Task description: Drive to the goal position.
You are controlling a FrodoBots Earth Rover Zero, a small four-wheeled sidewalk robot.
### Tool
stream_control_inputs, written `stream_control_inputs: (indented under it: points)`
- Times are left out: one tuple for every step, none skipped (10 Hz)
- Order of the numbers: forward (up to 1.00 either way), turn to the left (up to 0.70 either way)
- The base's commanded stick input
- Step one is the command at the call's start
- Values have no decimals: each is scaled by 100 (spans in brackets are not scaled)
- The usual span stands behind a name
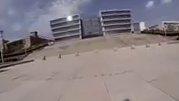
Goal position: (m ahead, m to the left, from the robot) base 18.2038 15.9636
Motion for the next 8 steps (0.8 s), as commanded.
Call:
stream_control_inputs:
  points:
    - [70,2]
    - [70,2]
    - [70,2]
    - [70,2]
    - [70,2]
    - [70,2]
    - [70,2]
    - [70,2]
